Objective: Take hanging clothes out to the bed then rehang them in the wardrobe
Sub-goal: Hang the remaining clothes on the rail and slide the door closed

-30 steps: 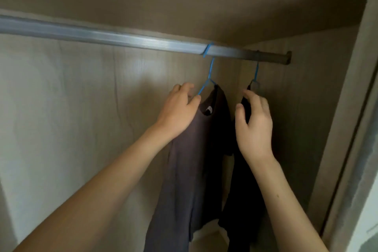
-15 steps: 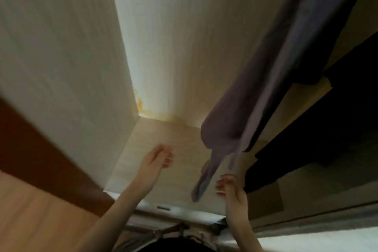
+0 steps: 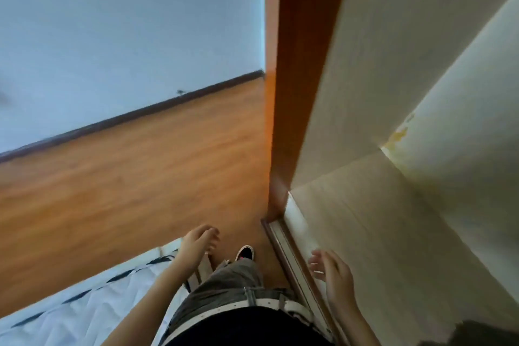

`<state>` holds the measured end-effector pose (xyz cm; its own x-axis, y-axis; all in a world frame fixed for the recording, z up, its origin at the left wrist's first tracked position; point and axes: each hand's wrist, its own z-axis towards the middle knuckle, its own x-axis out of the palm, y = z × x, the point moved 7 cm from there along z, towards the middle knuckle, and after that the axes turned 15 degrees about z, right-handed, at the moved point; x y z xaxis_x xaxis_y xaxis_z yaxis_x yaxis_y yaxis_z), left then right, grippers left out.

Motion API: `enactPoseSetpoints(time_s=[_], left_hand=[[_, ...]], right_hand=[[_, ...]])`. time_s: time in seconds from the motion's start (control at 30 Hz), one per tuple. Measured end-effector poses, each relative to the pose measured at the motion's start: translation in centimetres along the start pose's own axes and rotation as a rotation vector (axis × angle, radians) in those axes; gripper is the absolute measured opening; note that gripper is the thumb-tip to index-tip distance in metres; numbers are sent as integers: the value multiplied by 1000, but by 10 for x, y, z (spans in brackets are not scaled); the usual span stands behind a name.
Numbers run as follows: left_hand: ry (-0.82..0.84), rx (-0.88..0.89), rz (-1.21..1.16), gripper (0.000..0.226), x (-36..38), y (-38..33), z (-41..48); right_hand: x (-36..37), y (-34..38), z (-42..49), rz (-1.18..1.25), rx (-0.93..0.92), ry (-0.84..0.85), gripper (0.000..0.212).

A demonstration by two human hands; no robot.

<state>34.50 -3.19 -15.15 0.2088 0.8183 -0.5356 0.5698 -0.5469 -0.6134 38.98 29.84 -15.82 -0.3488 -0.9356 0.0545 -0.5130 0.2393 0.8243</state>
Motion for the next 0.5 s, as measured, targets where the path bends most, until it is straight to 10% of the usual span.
enactPoseSetpoints(time_s=[0.27, 0.5], left_hand=[[-307, -338, -367, 22, -93, 141, -25], [-397, -451, -510, 23, -177, 188, 30]], right_hand=[[209, 24, 58, -325, -34, 475, 29], [343, 37, 116, -415, 6, 511, 28]])
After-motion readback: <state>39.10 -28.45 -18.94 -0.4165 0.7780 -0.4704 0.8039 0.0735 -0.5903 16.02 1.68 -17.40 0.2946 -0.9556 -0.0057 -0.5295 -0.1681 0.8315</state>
